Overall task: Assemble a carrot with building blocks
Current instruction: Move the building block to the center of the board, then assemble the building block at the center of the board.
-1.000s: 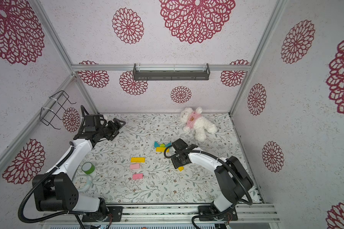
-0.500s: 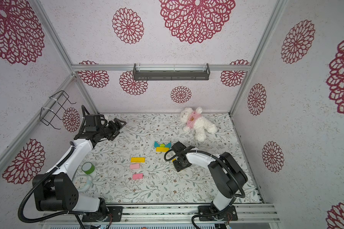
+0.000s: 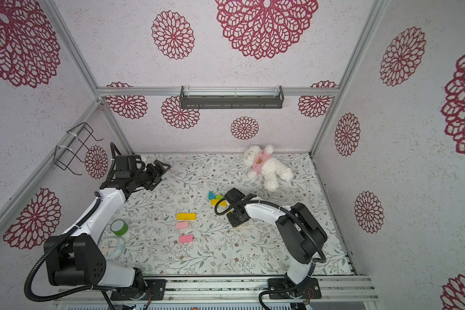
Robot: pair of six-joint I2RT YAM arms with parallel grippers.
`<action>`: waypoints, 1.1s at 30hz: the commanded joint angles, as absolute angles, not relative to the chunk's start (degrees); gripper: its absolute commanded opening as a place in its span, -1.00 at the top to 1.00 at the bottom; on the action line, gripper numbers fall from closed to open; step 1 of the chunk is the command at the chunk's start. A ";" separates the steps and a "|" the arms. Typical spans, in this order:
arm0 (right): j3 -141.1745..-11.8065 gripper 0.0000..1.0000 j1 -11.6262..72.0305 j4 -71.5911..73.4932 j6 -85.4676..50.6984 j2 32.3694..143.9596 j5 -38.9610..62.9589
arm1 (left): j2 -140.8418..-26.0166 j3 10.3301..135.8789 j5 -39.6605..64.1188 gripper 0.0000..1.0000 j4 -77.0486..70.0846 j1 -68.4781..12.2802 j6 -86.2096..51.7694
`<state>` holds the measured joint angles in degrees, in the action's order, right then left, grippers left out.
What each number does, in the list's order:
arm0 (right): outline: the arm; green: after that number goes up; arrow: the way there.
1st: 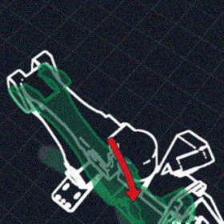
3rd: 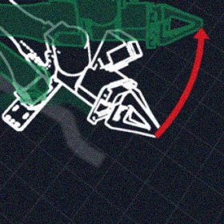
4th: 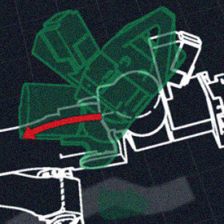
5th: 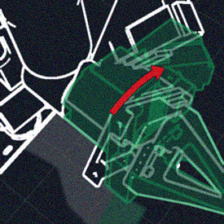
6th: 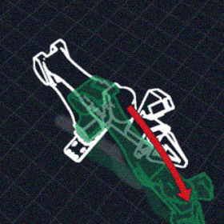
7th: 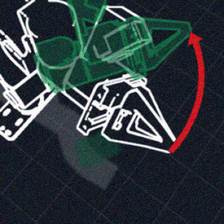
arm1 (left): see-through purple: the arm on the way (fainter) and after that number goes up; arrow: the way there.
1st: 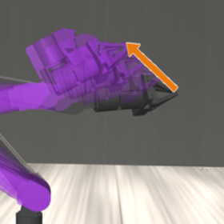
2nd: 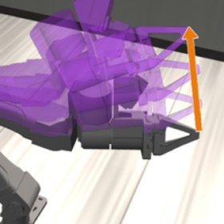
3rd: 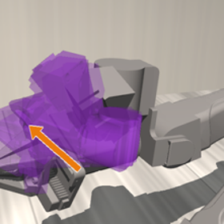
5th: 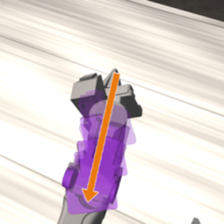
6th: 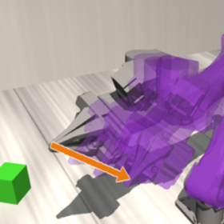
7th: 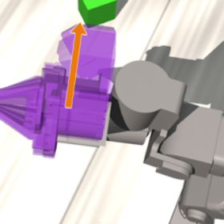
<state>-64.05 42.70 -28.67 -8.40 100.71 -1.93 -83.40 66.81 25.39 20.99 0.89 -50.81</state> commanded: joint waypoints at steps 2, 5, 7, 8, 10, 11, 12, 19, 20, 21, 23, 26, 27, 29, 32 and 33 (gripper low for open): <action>-69.54 0.41 46.05 -30.51 -5.92 103.87 -2.08 | -83.43 67.67 25.23 -0.77 20.92 0.62 -50.36; -72.13 0.40 47.66 -30.93 -4.64 106.54 -1.16 | -83.38 67.65 25.32 -0.77 20.92 0.66 -50.26; -73.62 0.40 47.88 -31.27 -3.92 108.35 -0.94 | -83.40 67.61 25.32 -0.77 20.96 0.68 -50.36; -74.33 0.40 47.85 -31.42 -3.57 109.28 -1.01 | -83.42 67.61 25.39 -0.77 20.97 0.70 -50.36; -75.75 0.38 47.88 -32.02 -2.80 110.76 -1.53 | -83.40 67.62 25.35 -0.77 20.92 0.70 -50.36; -76.33 0.35 47.83 -32.17 -2.43 111.33 -1.92 | -83.36 67.60 25.40 -0.77 20.92 0.70 -50.35; -76.59 0.27 47.90 -32.29 -2.29 111.66 -2.63 | -83.35 67.67 25.31 -0.77 20.93 0.70 -50.32; -74.60 -0.09 47.85 -34.53 -3.02 109.01 -6.36 | -83.57 67.62 25.31 -0.77 21.03 0.70 -50.36; -73.88 -0.10 47.89 -34.71 -3.46 108.23 -6.73 | -83.56 67.67 25.27 -0.77 20.93 0.70 -50.38; -73.13 -0.11 47.82 -34.97 -3.85 107.42 -7.36 | -83.57 67.66 25.38 -0.77 20.98 0.70 -50.36; -71.75 -0.11 47.75 -35.24 -4.27 106.24 -8.70 | -83.56 67.68 25.37 -0.77 20.92 0.70 -50.45; -70.68 -0.12 47.09 -35.09 -4.64 105.53 -9.45 | -83.56 67.65 25.32 -0.77 20.94 0.70 -50.45; -70.58 -0.12 46.81 -34.78 -4.60 105.58 -9.40 | -83.57 67.59 25.32 -0.77 20.84 0.70 -50.47; -71.18 -0.12 46.41 -34.31 -4.59 106.18 -9.04 | -83.57 67.59 25.34 -0.77 20.84 0.70 -50.53; -73.68 -0.12 46.52 -34.01 -5.04 107.75 -7.58 | -83.54 67.59 25.28 -0.77 20.88 0.70 -50.51; -74.34 -0.13 46.54 -33.77 -5.31 108.21 -7.62 | -83.54 67.54 25.18 -0.77 20.90 0.70 -50.54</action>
<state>-71.70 46.74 -33.34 -4.10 108.07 -7.31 -83.40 66.81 25.21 21.32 0.89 -50.65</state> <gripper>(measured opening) 0.565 0.885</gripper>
